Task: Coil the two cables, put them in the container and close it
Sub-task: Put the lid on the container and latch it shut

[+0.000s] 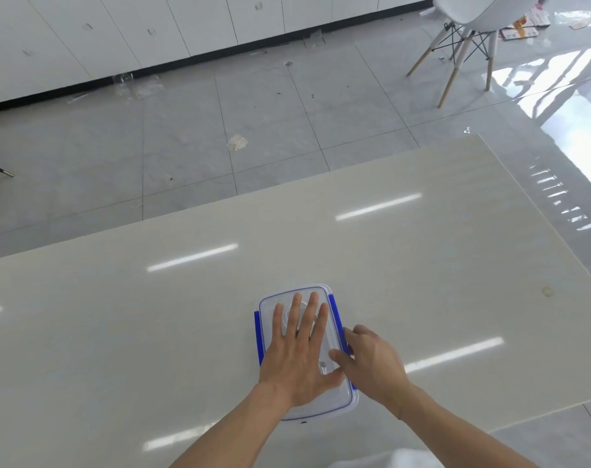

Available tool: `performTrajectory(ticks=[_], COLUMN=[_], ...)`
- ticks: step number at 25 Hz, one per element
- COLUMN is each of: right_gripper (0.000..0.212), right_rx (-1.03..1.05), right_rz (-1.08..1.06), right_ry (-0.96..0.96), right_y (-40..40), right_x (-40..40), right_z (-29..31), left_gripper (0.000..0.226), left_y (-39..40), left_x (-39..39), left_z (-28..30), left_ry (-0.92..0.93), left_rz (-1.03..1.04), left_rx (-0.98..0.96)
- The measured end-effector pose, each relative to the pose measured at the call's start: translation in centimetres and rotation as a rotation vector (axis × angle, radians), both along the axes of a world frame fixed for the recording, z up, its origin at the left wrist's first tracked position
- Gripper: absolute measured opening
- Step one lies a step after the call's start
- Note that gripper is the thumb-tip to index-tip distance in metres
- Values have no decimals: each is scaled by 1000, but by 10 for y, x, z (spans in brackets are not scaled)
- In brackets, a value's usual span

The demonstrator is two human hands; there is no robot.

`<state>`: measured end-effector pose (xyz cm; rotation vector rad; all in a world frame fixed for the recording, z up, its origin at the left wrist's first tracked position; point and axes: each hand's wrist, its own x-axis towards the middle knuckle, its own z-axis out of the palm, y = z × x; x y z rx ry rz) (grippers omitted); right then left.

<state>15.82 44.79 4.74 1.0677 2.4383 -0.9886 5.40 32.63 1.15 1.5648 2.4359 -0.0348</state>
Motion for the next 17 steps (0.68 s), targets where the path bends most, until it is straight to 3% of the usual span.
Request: performTrajectory(ticks=[9,11,14,17], right_gripper=[35,49,63,77], right_rx=[-107,-156,-164,-314], right_rz=[-48,-63,-22,-37], right_ry=[45,33,-27,-74], right_y=[-3,-7,-14,-20], right_x=[15,24,41,52], right_z=[6,7,6,4], left_gripper=[107,96,63,53], left_y=[1,0,2,8], left_x=[-7,-18,-39,-63], left_z=[17,24,34,40], left_ry=[-125,-163,-102,-99], left_rz=[38,22,33,143], left_rx=[-82,-66,58,61])
